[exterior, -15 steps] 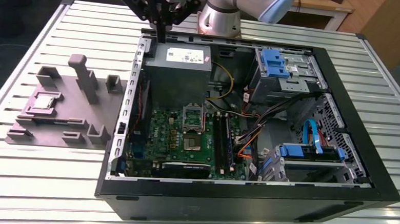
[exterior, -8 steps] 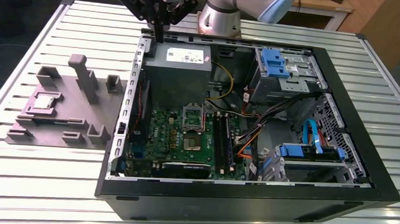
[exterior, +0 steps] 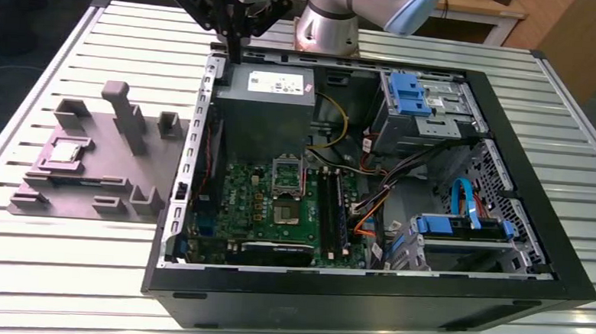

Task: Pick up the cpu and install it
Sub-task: 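Reach for the cpu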

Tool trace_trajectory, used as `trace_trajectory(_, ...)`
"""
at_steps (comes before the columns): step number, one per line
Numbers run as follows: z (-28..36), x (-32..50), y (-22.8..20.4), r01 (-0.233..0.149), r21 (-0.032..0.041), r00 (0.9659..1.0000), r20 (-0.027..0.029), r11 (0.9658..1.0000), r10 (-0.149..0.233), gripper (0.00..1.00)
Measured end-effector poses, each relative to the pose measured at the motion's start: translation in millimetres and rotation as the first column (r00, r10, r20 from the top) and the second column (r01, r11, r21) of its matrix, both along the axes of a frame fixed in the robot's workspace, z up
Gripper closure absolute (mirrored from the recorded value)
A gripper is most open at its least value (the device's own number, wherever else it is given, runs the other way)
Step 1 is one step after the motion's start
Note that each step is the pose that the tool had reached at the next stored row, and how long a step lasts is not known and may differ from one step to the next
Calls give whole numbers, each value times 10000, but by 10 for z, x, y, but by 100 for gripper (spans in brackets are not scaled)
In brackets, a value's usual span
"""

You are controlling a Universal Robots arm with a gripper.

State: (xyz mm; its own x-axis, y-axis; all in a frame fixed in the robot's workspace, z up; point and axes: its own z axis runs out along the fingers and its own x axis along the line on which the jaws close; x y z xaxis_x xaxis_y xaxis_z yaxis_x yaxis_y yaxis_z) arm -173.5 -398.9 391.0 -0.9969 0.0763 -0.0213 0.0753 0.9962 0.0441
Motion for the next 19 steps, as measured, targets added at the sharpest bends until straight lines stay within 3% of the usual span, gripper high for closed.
trace_trajectory(19, -5, -59, 0, 0, -1, 10000, -7, 10000, 0, 90)
